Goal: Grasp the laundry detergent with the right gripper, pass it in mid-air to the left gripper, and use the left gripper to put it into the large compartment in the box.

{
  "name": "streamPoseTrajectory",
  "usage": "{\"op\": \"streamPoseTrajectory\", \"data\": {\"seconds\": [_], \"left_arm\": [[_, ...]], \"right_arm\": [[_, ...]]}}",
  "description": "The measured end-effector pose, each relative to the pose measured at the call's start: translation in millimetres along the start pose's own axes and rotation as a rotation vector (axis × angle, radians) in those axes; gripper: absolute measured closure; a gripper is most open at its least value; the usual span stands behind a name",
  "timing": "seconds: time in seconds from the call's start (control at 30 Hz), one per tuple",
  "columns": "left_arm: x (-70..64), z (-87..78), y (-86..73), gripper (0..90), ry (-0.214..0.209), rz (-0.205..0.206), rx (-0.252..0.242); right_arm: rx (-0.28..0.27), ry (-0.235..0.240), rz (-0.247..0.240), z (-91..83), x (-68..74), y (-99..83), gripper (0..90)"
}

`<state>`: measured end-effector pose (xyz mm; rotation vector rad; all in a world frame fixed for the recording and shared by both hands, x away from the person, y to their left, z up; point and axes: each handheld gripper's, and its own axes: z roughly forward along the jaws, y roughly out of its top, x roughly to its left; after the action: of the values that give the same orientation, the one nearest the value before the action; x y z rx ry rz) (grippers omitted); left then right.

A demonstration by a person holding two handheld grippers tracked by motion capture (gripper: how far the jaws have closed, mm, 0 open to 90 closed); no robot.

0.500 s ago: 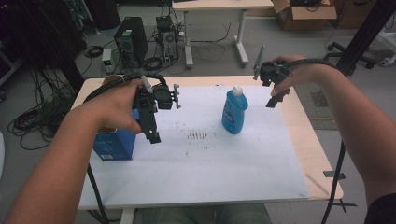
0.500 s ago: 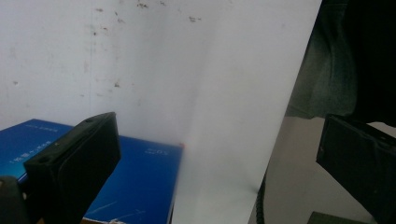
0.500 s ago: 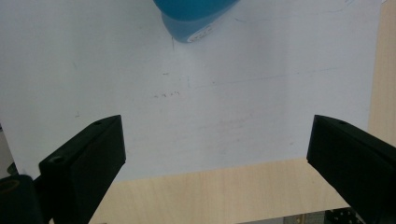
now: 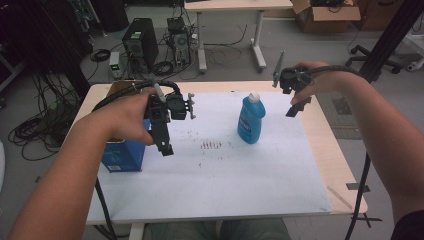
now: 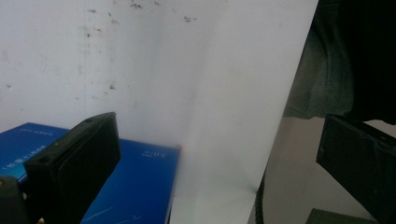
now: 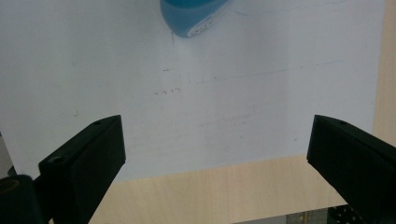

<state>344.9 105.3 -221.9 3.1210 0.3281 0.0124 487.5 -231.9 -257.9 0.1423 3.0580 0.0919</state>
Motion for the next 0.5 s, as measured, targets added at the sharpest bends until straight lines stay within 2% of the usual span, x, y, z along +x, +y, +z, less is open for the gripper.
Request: {"op": "streamPoseTrajectory", "data": {"seconds": [0.27,0.43,0.5], "left_arm": [[-0.9,2.0,-1.4,0.2,-0.004,0.005,-0.005],[-1.3,5.2,-2.5,0.2,-0.003,0.011,-0.004],[-1.6,6.3,-2.8,0.2,-0.005,0.014,0.001]], "right_arm": [[0.0,0.008,0.016,4.1,5.7,-2.1,4.5],[-0.018,0.006,0.026,4.5,12.2,-3.5,4.5],[-0.04,0.017,0.044,5.6,15.5,-4.4,4.5]]}}
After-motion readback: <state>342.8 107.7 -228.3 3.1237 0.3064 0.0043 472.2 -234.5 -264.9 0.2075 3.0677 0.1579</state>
